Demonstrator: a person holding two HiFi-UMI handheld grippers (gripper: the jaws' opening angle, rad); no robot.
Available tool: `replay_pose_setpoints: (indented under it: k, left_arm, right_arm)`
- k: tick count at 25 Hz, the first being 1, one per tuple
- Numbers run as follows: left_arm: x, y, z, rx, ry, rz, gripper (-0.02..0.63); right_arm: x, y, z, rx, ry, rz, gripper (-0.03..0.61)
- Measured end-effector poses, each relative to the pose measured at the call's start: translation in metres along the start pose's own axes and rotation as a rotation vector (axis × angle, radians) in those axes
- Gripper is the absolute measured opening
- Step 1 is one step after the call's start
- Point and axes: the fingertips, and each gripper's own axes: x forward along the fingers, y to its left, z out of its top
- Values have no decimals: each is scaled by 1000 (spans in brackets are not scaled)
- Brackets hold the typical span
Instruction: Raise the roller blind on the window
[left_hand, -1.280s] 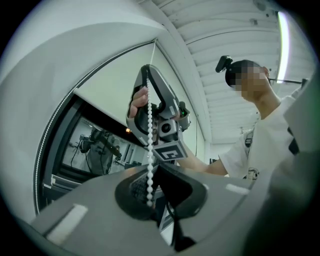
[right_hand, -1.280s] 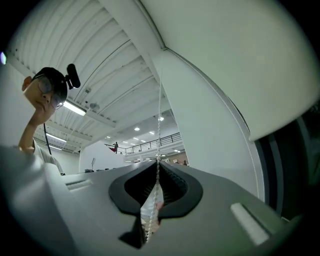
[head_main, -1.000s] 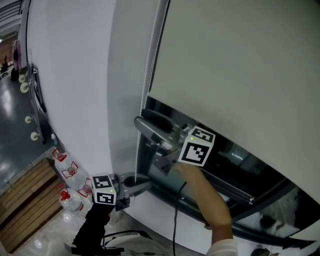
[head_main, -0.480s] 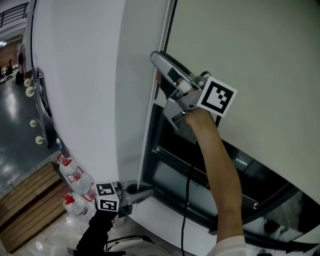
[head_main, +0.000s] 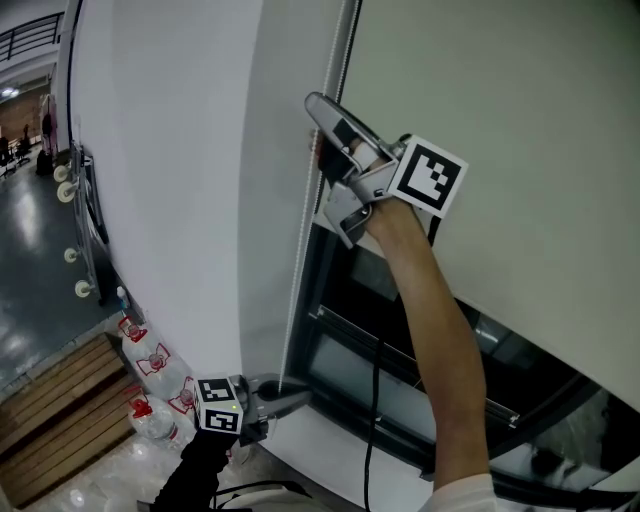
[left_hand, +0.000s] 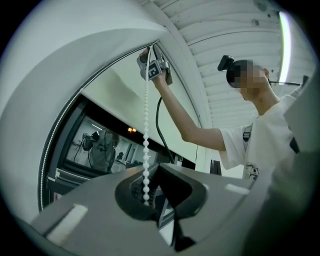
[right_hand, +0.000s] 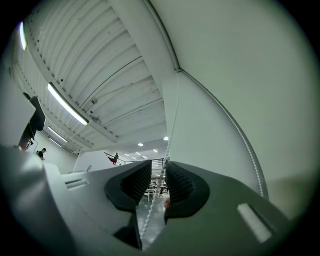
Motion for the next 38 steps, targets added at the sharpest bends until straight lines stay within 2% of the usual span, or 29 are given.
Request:
replay_pose_setpoints:
  k: [2,4,9,16,24,32,38]
  left_arm:
    - [-1,0,-3,0,-2,-1,-2]
    - [-3,1,-6,-1,-3,-1,-2]
    - [-7,3,-6,-14,-1,-3,-2]
    - [-5,7,6,-25,-9,1,-2]
    - [7,3,3,-5,3,-20,-2]
    - [16,-3,11,5,-3,-49,-2]
    - [18,-5,13,9,-6,-50,-2]
  right_arm:
    - [-2,0,2,1,-16,-6,69]
    - [-4,0,4,4,-31,-11,18]
    - [-5,2,4,33,-44,4,14]
    - [-9,14,1,0,-13,10,12]
    - [-57,28,-68,37,31,-24,12]
    - [-91,41,-141,63,123,-52,12]
    - [-113,48,-179,96,164,-74,12]
